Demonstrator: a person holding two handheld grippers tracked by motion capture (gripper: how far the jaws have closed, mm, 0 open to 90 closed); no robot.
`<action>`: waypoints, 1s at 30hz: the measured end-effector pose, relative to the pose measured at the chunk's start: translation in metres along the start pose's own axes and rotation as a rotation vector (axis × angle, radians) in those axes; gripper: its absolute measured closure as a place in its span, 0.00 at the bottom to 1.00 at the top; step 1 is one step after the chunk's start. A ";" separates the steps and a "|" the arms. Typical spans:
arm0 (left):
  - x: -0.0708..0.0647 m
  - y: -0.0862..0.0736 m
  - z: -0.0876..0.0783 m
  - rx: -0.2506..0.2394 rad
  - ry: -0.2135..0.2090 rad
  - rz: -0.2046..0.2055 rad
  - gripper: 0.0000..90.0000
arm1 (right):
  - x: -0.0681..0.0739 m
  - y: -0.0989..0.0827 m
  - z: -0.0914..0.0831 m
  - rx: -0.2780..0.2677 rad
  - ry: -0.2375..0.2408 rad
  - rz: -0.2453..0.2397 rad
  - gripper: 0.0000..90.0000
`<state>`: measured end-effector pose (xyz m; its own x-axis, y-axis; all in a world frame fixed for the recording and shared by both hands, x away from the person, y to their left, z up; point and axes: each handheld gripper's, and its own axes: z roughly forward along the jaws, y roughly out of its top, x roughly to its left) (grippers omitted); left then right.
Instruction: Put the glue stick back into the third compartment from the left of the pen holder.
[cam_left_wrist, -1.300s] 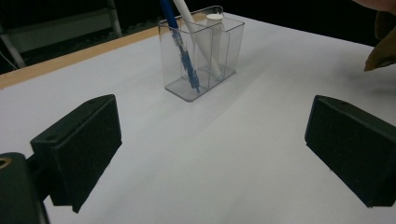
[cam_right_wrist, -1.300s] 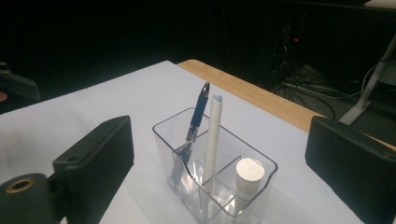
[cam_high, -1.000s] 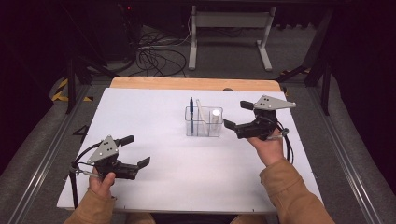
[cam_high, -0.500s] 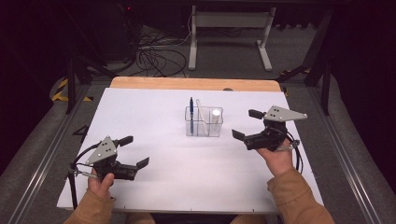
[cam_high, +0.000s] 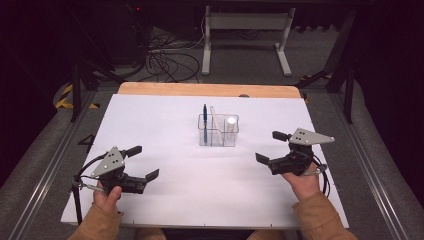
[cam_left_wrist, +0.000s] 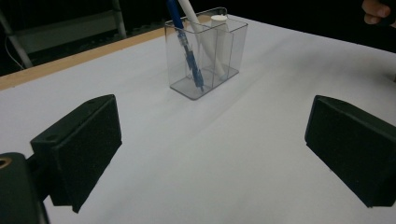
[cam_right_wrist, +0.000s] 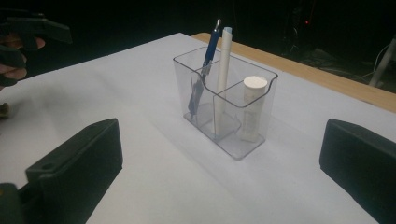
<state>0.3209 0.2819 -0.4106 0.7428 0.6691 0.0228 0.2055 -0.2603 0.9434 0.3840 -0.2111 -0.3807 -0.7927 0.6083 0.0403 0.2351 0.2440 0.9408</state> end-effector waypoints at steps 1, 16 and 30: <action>0.000 0.000 0.000 0.001 0.005 0.008 0.05 | 0.000 -0.003 0.000 -0.007 0.004 0.003 0.00; -0.001 -0.001 -0.001 -0.002 0.001 0.007 0.05 | 0.000 -0.041 -0.009 0.021 -0.003 0.018 0.00; -0.002 -0.004 -0.001 -0.001 -0.002 0.019 0.05 | -0.001 -0.065 -0.008 0.094 0.004 0.019 0.00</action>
<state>0.3181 0.2818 -0.4139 0.7477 0.6629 0.0403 0.1908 -0.2725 0.9430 0.3650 -0.2338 -0.4392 -0.7898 0.6105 0.0595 0.3019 0.3024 0.9041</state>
